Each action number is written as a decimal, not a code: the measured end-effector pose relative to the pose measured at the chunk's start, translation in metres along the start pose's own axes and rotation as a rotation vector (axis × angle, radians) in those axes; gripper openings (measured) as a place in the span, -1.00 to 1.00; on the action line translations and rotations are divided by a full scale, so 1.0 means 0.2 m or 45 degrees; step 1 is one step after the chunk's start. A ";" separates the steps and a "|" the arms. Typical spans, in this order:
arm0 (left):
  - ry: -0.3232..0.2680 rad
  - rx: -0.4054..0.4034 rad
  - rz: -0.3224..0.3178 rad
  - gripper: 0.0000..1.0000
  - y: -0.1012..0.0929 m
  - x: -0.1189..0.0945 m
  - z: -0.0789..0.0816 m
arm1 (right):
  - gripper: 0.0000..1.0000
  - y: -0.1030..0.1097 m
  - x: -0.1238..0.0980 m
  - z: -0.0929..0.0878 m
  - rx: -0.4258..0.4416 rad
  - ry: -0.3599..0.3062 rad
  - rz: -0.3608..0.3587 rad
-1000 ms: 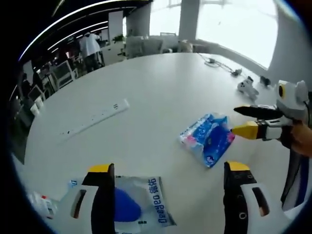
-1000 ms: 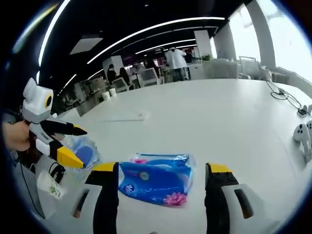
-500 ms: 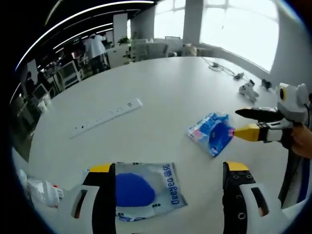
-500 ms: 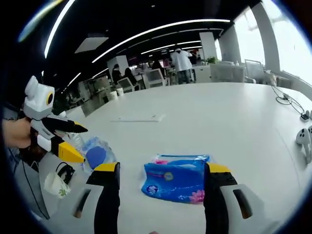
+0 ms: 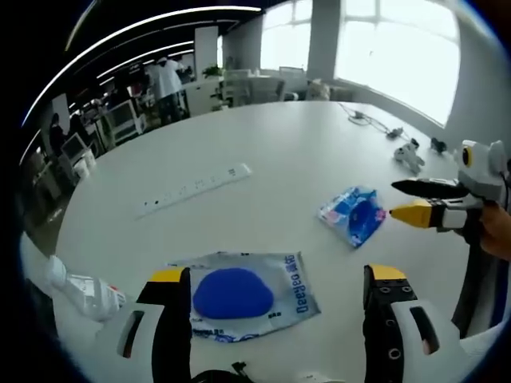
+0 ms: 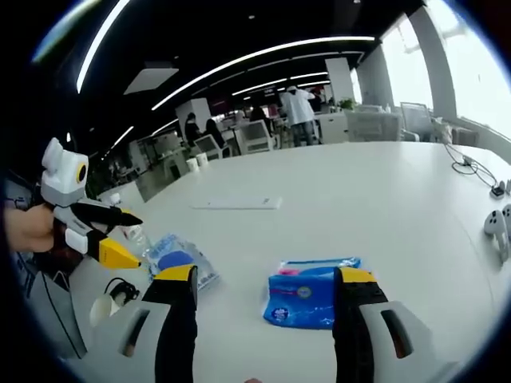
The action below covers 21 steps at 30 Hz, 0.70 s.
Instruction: Arrange the tabletop items into an orderly group along one side of the table until the central work area is clear of visible clutter.
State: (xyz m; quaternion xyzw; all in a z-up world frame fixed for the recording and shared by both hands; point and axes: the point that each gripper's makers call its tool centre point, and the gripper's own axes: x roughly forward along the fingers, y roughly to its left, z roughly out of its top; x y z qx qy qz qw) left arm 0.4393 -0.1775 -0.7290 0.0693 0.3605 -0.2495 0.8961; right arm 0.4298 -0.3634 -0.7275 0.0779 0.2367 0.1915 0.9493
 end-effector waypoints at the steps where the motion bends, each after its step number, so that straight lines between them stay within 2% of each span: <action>1: 0.000 -0.002 0.002 0.71 0.01 -0.01 -0.01 | 0.33 0.00 0.00 0.00 -0.001 0.000 -0.001; 6: -0.006 -0.025 0.019 0.70 0.07 -0.06 -0.05 | 0.32 0.05 -0.01 -0.01 0.039 -0.021 -0.008; 21: -0.020 -0.016 0.031 0.68 0.12 -0.14 -0.08 | 0.30 0.14 -0.03 -0.02 0.015 -0.018 0.003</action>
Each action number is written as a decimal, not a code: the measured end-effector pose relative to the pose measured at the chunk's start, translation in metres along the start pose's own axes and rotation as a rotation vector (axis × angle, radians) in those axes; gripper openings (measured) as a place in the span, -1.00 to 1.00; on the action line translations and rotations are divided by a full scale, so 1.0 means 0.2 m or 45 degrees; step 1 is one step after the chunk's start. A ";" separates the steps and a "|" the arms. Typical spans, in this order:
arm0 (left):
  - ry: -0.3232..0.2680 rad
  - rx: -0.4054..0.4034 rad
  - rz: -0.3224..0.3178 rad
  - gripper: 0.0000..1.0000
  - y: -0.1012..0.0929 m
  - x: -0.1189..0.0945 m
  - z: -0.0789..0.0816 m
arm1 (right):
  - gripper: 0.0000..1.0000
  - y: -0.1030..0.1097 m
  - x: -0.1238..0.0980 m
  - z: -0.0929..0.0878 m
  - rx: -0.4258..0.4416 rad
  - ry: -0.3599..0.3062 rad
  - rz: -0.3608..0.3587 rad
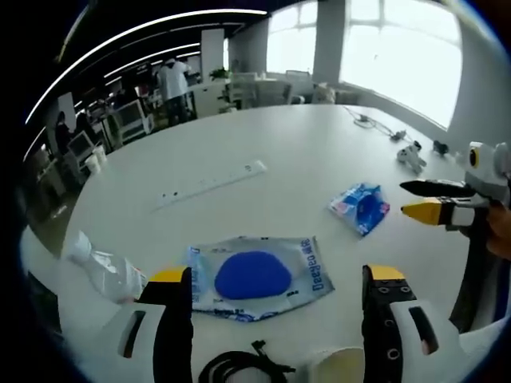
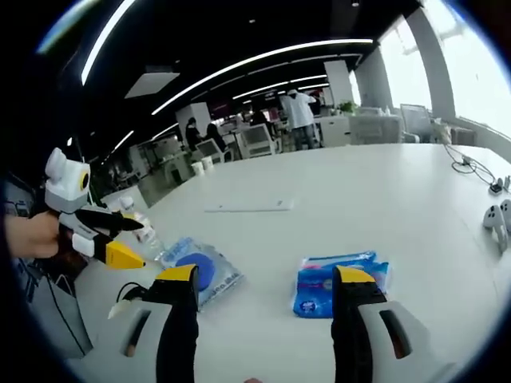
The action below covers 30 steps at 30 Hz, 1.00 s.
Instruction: Arrange the tabletop items into an orderly group along one side of the table until the central work area is clear of visible clutter.
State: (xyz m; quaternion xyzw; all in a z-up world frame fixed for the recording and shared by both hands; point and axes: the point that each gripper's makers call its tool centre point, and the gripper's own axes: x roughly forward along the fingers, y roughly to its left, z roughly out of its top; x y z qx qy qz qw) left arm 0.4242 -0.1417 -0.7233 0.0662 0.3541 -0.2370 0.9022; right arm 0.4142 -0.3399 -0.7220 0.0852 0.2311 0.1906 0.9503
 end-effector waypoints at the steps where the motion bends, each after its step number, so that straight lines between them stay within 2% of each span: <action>1: 0.000 0.003 0.000 0.68 0.00 0.00 0.00 | 0.29 0.01 0.00 0.00 -0.002 -0.002 0.003; 17: 0.014 -0.001 0.014 0.66 0.05 0.01 -0.03 | 0.24 0.06 0.02 -0.04 0.035 0.009 0.030; 30: 0.043 -0.060 0.078 0.65 0.24 0.04 -0.09 | 0.22 0.19 0.10 -0.12 0.068 0.044 0.103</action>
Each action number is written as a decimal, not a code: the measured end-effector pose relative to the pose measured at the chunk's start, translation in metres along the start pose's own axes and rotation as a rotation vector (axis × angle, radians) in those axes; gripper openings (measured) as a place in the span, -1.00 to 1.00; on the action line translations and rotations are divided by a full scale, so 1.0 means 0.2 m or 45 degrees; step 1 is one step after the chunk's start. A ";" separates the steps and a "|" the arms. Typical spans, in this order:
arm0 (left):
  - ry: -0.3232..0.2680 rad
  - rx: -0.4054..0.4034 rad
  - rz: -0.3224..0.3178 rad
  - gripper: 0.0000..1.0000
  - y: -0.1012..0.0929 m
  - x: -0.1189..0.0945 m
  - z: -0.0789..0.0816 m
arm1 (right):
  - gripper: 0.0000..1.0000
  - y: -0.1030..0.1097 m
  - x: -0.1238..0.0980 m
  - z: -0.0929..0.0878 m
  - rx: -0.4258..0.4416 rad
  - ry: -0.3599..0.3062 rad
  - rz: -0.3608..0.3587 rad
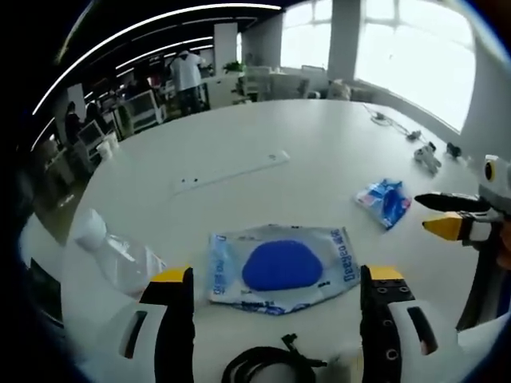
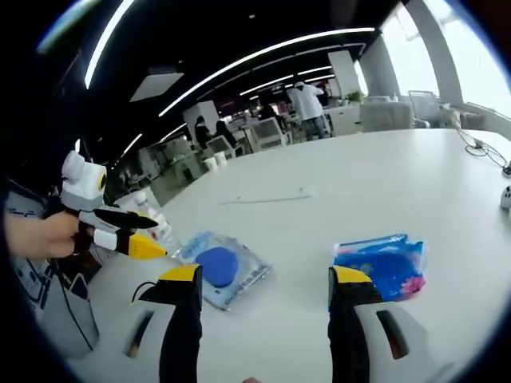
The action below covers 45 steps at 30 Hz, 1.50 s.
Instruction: Arrange the tabletop items into an orderly group along one side of the table until the central work area is clear of visible clutter.
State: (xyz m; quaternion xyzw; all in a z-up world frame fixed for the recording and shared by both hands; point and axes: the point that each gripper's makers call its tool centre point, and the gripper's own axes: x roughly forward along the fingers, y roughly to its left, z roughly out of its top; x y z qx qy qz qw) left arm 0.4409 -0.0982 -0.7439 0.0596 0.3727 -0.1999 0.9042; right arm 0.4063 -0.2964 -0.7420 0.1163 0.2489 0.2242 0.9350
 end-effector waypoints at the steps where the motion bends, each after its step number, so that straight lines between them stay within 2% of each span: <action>1: 0.006 -0.004 0.006 0.64 0.02 0.01 -0.01 | 0.22 0.01 0.01 -0.02 0.001 0.012 0.006; 12: 0.038 -0.063 0.040 0.63 0.16 0.07 -0.07 | 0.18 0.07 0.11 -0.12 0.062 0.067 0.044; 15: 0.071 -0.041 0.041 0.60 0.17 0.10 -0.11 | 0.17 0.09 0.13 -0.17 0.082 0.087 0.055; 21: 0.089 -0.058 0.040 0.58 0.21 0.15 -0.14 | 0.17 0.11 0.18 -0.25 0.113 0.132 0.066; 35: 0.086 -0.075 0.014 0.54 0.20 0.24 -0.13 | 0.15 0.16 0.23 -0.33 0.159 0.167 0.093; 45: 0.105 -0.111 -0.014 0.53 0.19 0.31 -0.16 | 0.09 0.22 0.26 -0.39 0.177 0.195 0.133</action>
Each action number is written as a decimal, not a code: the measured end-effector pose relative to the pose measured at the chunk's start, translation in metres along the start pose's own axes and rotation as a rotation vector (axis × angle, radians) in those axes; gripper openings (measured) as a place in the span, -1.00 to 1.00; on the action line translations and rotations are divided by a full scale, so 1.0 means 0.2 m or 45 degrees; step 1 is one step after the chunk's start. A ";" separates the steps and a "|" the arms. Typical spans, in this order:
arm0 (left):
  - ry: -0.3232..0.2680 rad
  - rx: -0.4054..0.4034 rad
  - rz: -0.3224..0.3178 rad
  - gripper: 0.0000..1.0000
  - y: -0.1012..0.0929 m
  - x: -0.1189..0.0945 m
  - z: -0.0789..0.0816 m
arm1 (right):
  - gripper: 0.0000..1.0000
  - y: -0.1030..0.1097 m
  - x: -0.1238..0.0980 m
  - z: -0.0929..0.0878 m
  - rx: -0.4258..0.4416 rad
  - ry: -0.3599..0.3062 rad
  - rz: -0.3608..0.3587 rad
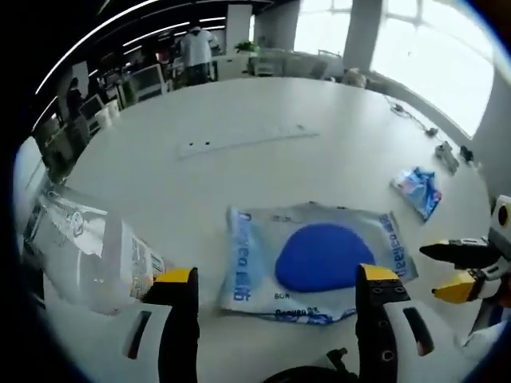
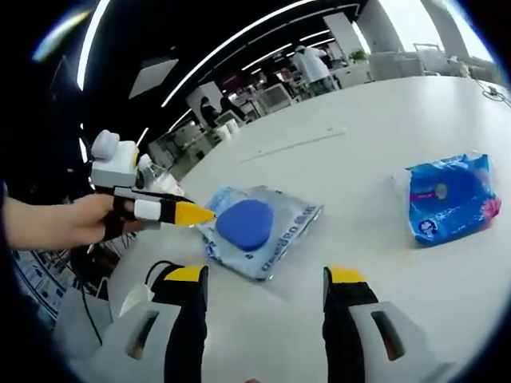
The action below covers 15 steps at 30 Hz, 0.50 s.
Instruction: Arrange the tabletop items into an orderly group along one side of the table until the central work area is clear of visible clutter.
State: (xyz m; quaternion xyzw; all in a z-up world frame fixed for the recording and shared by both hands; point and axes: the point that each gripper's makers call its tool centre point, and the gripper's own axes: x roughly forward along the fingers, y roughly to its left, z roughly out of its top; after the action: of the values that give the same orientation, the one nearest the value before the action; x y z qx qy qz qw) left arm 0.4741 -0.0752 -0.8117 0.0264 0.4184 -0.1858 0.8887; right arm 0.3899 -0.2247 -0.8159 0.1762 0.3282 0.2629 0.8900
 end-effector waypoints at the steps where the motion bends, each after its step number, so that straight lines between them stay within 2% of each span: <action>1: -0.007 -0.030 -0.003 0.50 0.01 0.00 0.00 | 0.09 0.00 0.00 -0.01 0.003 0.004 0.001; 4: -0.011 -0.056 -0.003 0.37 0.03 0.00 -0.01 | 0.08 0.00 0.01 -0.01 0.019 0.003 0.007; 8: 0.000 -0.080 -0.022 0.35 0.02 0.02 -0.03 | 0.06 -0.01 0.02 -0.03 0.041 0.003 0.010; 12: 0.024 -0.060 -0.013 0.31 0.03 0.04 -0.06 | 0.03 -0.01 0.02 -0.04 0.056 0.003 0.009; 15: 0.050 -0.061 -0.012 0.27 0.03 0.04 -0.07 | -0.02 -0.02 0.03 -0.05 0.028 0.003 -0.013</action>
State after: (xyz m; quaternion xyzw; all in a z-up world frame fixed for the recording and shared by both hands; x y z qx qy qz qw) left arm 0.4700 -0.0687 -0.8281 0.0068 0.4402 -0.1793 0.8798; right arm 0.3886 -0.2239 -0.8275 0.1842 0.3330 0.2551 0.8889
